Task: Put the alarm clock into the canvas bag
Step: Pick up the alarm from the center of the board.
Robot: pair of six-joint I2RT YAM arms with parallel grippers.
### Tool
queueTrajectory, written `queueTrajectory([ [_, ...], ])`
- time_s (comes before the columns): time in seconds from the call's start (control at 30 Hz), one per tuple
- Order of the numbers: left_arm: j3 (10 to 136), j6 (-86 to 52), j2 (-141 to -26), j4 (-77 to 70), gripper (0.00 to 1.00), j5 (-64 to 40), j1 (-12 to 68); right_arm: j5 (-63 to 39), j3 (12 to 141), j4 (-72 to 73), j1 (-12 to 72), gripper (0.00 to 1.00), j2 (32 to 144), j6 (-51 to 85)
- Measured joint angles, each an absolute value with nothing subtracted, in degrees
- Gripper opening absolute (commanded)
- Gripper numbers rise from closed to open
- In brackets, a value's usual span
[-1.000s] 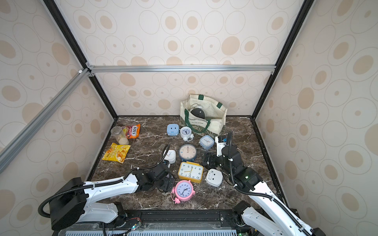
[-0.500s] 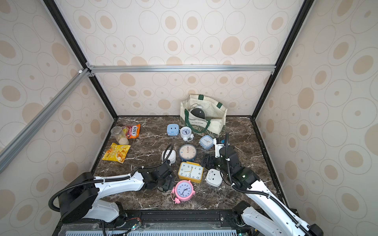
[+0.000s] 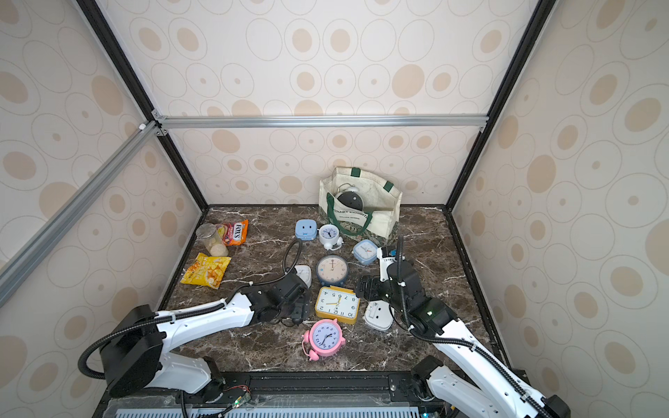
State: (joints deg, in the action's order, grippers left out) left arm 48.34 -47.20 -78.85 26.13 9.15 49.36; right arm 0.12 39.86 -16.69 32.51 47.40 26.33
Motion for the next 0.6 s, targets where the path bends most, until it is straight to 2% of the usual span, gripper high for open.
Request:
queueTrajectory([
  [0.3,54.4,-55.5,-69.2,20.9,0.74,2.2,37.1,-6.9,29.5,-2.3,32.5,1.0,46.7,26.9],
  [0.43,55.7,-61.3,-70.6,13.6,0.72,-1.1,36.1,-9.0,24.0,10.8,34.2,1.0,50.3,27.7],
  [0.6,53.2,-70.4,-72.8,3.3,0.71,-3.6,36.1,-10.1,21.1,29.5,38.8,0.98,61.1,26.9],
])
